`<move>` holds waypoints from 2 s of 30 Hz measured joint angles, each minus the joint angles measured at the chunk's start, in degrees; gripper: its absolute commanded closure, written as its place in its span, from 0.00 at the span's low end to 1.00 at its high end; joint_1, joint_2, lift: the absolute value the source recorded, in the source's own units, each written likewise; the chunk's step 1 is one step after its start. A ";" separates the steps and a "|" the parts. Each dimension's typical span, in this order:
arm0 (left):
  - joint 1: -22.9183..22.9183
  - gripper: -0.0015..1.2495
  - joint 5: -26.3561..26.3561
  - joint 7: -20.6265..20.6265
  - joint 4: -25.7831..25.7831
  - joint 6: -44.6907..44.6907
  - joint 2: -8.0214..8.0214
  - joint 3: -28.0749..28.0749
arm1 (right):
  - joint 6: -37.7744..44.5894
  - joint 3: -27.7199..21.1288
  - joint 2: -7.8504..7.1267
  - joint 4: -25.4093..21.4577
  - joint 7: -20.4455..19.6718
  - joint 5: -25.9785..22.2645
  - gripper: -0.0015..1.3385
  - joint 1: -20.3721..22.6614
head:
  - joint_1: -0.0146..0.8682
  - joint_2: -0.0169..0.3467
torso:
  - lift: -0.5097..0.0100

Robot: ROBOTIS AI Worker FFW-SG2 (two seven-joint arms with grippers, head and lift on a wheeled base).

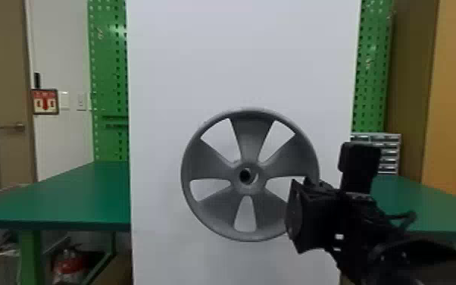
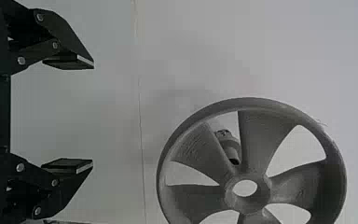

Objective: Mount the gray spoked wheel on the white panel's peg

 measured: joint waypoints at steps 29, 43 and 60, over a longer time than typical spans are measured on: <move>-2.43 0.40 0.21 -6.00 -0.04 2.38 1.29 -0.38 | -1.59 -0.01 -0.39 3.12 0.00 0.78 0.93 -1.18 | 0.16 0.03 | 0.21; -3.77 0.40 1.60 -9.33 1.80 2.84 1.32 -0.23 | -2.26 -0.01 -0.47 3.52 0.00 0.86 0.93 -1.17 | 0.16 0.03 | 0.21; -3.85 0.40 1.63 -9.31 1.81 2.85 1.32 -0.27 | -3.45 -0.01 -0.55 6.05 0.09 0.03 0.93 -1.65 | 0.16 0.03 | 0.21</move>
